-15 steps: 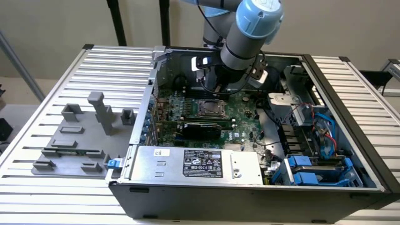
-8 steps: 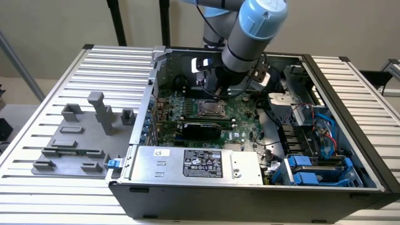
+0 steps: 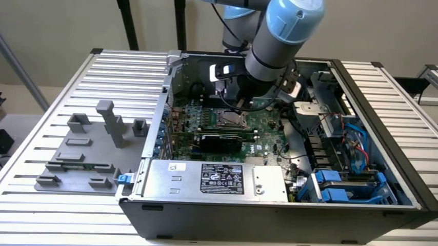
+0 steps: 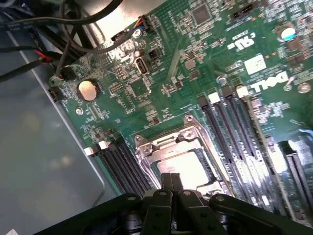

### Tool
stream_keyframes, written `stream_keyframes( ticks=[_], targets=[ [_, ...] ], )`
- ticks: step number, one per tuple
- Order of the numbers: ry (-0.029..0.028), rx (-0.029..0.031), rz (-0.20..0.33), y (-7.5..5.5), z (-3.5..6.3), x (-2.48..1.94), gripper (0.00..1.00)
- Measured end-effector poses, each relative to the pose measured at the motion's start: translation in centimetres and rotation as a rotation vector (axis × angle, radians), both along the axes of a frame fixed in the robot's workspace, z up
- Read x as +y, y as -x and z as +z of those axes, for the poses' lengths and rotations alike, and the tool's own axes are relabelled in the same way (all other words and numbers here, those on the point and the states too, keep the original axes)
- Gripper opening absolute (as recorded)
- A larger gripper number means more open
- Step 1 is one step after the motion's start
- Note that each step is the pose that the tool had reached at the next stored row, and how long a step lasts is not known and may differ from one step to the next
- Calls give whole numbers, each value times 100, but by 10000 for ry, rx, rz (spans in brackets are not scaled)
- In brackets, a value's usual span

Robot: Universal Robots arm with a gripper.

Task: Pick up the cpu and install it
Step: 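Install the first cpu locking lever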

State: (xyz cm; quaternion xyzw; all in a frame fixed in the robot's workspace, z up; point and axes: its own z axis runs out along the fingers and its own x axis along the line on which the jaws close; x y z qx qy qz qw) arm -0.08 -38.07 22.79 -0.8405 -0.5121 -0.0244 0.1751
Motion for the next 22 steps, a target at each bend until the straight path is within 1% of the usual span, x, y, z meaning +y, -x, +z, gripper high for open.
stream_keyframes(
  ticks=[2, 4, 8, 12, 15, 19, 22],
  targets=[
    [0, 0, 0, 0, 50, -54, 11],
    [0, 0, -2, 10, 86, -89, 11],
    [0, 0, 1, 119, 123, -136, 11],
    [0, 0, 0, 243, 132, -189, 11],
    [1, -1, -3, 289, 132, -212, 11],
    [17, 1, -33, 317, 132, -222, 11],
    [66, 2, -60, 336, 132, -226, 11]
  ],
)
